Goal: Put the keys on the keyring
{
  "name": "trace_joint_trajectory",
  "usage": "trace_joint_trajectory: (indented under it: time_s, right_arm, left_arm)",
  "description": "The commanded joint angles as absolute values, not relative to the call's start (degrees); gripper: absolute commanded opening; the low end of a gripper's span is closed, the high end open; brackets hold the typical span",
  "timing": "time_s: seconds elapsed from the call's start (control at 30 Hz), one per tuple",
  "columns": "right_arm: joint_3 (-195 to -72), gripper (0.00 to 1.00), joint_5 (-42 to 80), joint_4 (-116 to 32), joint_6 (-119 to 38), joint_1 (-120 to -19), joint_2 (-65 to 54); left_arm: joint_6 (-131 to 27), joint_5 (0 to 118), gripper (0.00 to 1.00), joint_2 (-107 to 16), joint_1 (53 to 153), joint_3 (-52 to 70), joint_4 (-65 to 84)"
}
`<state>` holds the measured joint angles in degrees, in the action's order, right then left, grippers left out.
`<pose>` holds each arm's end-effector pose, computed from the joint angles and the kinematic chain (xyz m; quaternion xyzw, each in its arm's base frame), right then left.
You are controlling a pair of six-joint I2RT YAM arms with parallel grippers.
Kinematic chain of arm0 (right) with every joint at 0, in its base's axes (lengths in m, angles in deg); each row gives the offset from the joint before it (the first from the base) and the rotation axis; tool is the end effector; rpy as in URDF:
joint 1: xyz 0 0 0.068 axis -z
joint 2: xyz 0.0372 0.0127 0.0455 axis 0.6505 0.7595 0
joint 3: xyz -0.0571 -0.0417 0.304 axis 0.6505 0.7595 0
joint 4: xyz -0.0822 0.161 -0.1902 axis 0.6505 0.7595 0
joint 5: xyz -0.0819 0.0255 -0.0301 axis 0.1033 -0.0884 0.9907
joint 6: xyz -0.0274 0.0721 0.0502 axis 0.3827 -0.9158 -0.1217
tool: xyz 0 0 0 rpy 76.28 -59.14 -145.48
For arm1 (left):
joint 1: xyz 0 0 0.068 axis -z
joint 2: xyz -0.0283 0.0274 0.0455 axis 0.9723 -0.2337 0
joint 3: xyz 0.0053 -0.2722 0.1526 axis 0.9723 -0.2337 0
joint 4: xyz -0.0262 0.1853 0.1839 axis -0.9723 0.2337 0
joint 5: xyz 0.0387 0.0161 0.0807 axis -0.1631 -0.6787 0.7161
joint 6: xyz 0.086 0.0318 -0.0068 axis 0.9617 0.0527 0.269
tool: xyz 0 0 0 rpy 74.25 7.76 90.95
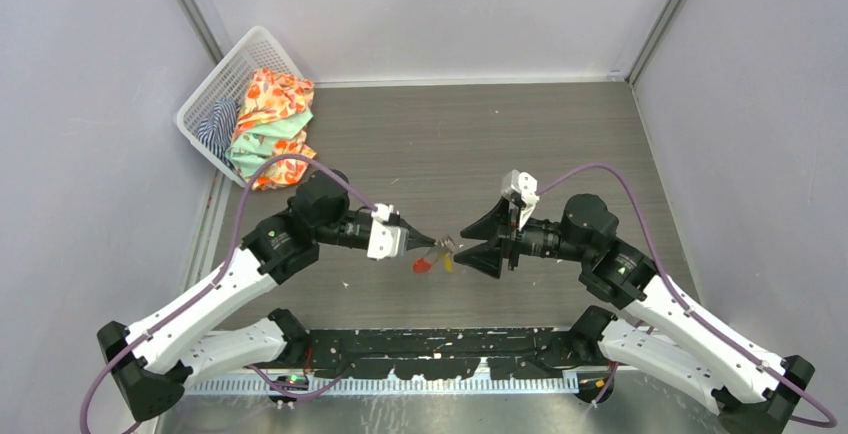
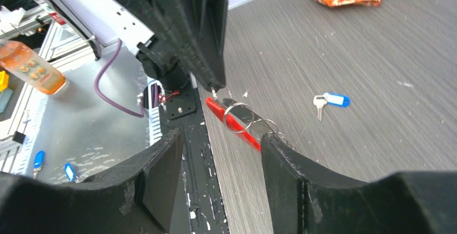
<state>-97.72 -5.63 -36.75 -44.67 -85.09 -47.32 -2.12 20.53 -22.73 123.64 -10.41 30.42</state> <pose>0.0937 0.1537 0.3526 -0.3831 0.6306 0.4816 0.4729 0.0956 -0.1916 0.3718 0.6751 0.3965 -0.3660 0.5030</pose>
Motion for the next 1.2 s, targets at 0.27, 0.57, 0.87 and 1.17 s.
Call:
trace_joint_trajectory:
  time_s: [0.27, 0.57, 0.87, 1.17]
  right_arm:
    - [-108.8, 0.61, -11.3, -37.4, -44.0, -85.1, -50.2]
    - [-116.0, 0.66, -12.3, -28.1, -40.1, -85.1, -45.6]
    - [-117.2, 0.65, -6.1, -22.8, -33.9, -85.1, -43.5]
    - [-118.0, 0.59, -3.4, -27.3, -36.3, -85.1, -39.1]
  left_arm:
    - [-32.8, 18.0, 0.0, -24.0, 123.9, -0.1, 21.2]
    - [-42.0, 15.7, 0.0, -26.4, 123.9, 5.1, 19.2]
    - [-42.5, 13.5, 0.0, -26.5, 123.9, 6.0, 18.4]
    - [-38.6, 9.4, 0.0, -26.7, 123.9, 6.1, 18.4]
